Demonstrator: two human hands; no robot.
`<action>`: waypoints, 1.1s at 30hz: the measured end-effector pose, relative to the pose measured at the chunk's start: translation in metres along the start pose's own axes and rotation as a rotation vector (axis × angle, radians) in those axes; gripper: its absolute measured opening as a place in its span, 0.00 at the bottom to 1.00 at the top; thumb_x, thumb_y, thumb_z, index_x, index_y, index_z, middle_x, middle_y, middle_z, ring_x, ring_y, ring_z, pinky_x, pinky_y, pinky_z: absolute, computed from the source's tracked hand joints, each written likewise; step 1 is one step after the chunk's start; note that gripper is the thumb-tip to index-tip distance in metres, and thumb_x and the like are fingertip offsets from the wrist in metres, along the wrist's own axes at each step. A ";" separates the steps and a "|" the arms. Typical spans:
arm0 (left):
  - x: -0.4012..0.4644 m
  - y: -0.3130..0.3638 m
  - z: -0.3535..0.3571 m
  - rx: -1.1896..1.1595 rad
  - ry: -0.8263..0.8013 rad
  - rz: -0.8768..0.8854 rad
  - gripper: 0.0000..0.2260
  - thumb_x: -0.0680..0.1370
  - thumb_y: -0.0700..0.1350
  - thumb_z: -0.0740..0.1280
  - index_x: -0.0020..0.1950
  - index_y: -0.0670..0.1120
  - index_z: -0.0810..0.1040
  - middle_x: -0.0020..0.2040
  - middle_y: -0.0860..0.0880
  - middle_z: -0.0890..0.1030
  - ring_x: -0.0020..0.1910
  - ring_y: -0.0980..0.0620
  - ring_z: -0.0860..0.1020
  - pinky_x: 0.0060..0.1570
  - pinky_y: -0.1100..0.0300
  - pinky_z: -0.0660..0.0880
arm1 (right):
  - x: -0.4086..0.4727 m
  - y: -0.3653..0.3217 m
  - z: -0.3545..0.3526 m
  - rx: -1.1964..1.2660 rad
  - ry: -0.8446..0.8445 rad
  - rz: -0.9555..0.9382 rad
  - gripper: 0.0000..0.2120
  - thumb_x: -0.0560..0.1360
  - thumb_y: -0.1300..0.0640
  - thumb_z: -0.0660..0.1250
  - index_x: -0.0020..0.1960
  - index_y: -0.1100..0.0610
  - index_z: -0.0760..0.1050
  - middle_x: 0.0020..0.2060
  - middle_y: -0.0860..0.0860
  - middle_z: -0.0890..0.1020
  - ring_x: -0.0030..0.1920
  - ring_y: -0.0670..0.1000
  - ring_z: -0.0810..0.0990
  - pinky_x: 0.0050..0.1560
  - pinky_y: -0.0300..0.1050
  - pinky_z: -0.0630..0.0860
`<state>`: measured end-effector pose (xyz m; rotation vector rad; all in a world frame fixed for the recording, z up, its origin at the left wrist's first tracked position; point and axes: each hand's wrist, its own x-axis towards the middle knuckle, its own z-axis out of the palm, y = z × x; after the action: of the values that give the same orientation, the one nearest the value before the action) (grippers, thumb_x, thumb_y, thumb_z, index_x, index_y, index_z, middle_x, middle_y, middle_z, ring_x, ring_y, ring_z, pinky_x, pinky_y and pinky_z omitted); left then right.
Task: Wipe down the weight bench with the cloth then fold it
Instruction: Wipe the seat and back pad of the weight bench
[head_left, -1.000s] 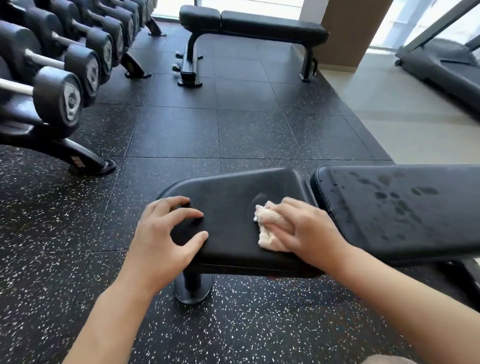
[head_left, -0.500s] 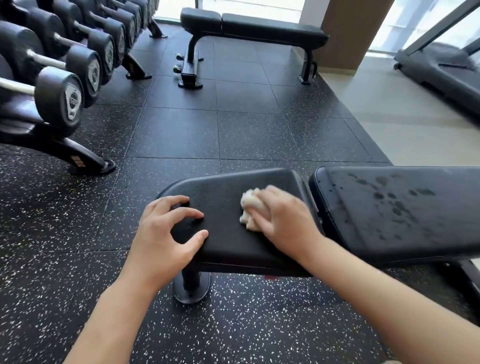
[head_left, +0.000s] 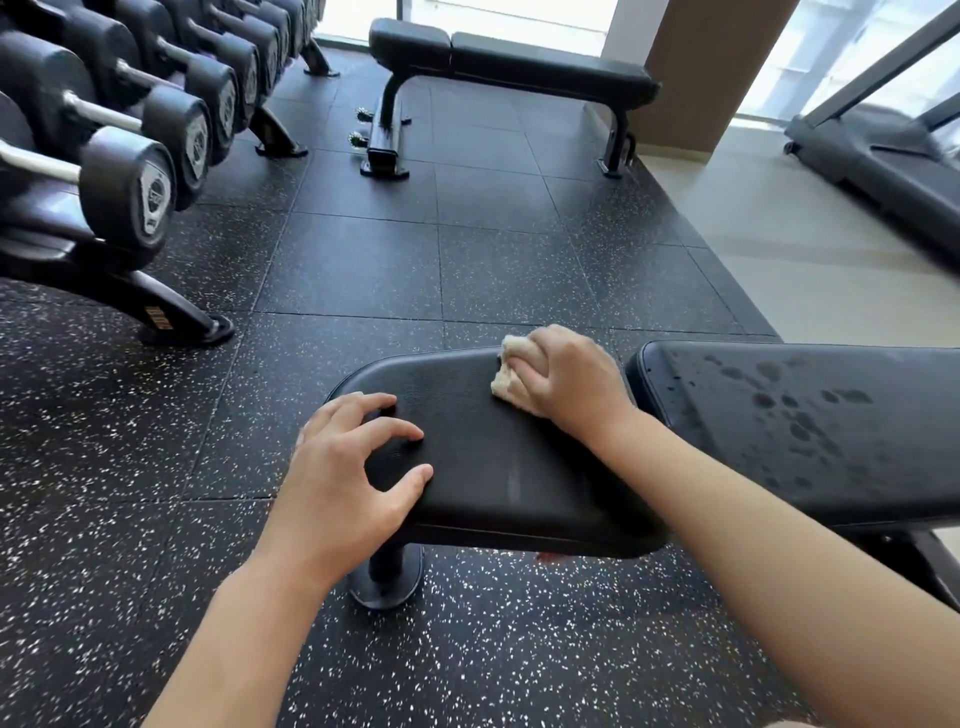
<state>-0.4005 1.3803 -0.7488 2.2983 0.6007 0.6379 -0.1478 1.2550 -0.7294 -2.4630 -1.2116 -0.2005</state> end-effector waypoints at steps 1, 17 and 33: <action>0.000 0.001 0.001 0.036 0.003 0.019 0.11 0.71 0.54 0.76 0.53 0.57 0.85 0.63 0.57 0.79 0.69 0.52 0.72 0.73 0.43 0.66 | 0.009 -0.002 0.005 -0.021 -0.002 0.041 0.13 0.78 0.45 0.67 0.47 0.55 0.78 0.43 0.51 0.80 0.47 0.57 0.80 0.45 0.47 0.68; 0.017 0.067 0.073 -0.176 -0.135 0.244 0.07 0.73 0.47 0.73 0.50 0.54 0.84 0.57 0.58 0.81 0.66 0.54 0.74 0.72 0.36 0.65 | -0.183 0.006 -0.082 -0.075 -0.224 -0.200 0.06 0.78 0.49 0.68 0.51 0.50 0.80 0.41 0.44 0.75 0.39 0.48 0.75 0.40 0.45 0.76; 0.015 0.121 0.140 -0.190 -0.346 0.368 0.11 0.74 0.48 0.65 0.52 0.55 0.84 0.56 0.58 0.80 0.63 0.52 0.76 0.74 0.42 0.63 | -0.159 0.056 -0.158 -0.186 -0.101 0.170 0.10 0.78 0.44 0.70 0.56 0.46 0.79 0.44 0.41 0.74 0.44 0.43 0.76 0.45 0.44 0.74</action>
<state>-0.2780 1.2413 -0.7514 2.2791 -0.0459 0.4240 -0.1954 1.0447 -0.6471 -2.7526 -1.0579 -0.1490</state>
